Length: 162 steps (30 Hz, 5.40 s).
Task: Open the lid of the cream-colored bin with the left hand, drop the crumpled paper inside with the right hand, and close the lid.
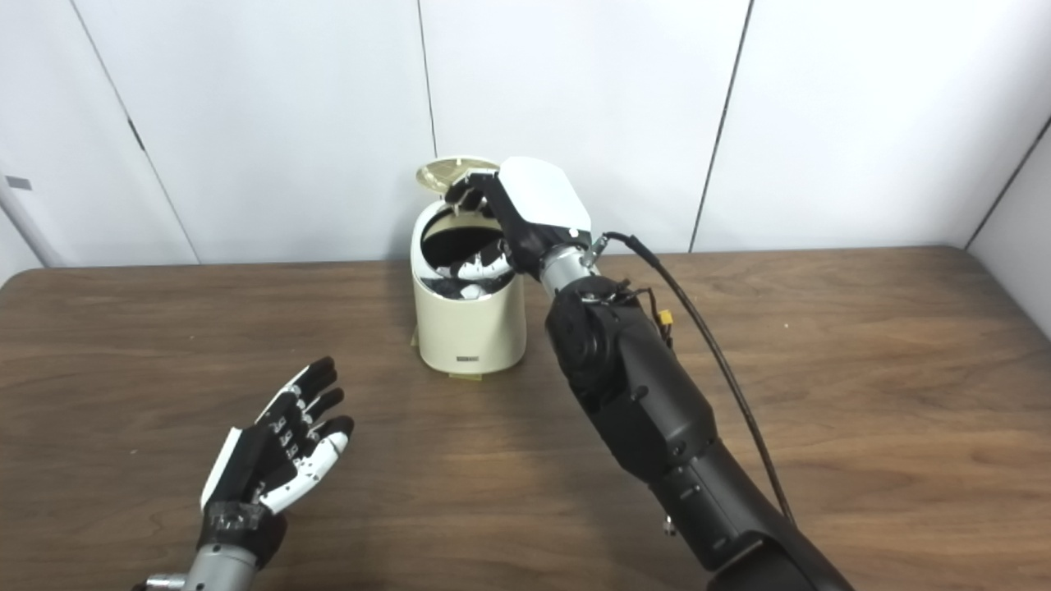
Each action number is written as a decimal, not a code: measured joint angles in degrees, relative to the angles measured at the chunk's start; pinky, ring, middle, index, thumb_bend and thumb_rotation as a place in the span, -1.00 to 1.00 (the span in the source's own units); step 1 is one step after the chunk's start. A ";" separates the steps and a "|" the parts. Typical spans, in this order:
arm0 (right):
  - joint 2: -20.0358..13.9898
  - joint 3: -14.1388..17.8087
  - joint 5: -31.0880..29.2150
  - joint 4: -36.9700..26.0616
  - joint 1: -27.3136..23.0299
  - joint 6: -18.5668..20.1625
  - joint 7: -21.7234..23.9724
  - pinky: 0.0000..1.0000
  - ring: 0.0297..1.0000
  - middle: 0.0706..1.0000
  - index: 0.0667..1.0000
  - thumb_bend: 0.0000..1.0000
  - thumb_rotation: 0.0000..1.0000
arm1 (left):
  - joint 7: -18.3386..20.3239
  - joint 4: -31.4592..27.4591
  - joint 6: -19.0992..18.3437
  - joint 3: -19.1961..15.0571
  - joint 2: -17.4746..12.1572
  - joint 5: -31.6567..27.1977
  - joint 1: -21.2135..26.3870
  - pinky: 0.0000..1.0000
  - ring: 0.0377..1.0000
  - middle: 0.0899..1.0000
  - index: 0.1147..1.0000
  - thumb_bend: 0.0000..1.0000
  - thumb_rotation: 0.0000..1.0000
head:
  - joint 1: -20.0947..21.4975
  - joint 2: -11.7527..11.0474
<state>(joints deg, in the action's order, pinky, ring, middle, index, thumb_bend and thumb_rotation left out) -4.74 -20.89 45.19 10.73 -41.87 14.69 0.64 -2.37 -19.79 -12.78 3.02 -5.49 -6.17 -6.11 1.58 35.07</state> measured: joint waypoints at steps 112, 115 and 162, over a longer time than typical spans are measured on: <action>4.21 26.07 -52.04 -22.88 39.59 0.13 1.69 1.00 1.00 1.00 1.00 0.20 1.00 | 6.46 9.96 -3.50 1.95 -2.48 22.03 29.96 0.75 0.79 0.83 0.84 -0.04 -0.06 | -1.49 -3.60; 4.21 25.98 -52.05 -22.63 39.80 -0.14 1.74 1.00 1.00 0.99 1.00 0.19 1.00 | 6.47 10.81 -3.50 1.76 -2.84 22.27 32.10 0.74 0.78 0.82 0.82 -0.02 -0.03 | -1.49 -3.60; 1.31 20.82 -42.16 -24.12 39.43 4.53 0.19 0.61 0.77 0.77 0.95 -0.11 0.41 | 11.55 27.67 -2.50 14.26 -9.06 40.31 49.10 0.85 1.00 0.89 0.11 0.05 0.97 | -1.23 -3.08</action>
<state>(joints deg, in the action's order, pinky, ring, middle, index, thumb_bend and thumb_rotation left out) -3.43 -0.07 3.03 -13.39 -2.44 19.23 0.83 9.18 7.88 -15.28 17.27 -14.55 34.14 42.98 0.35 31.99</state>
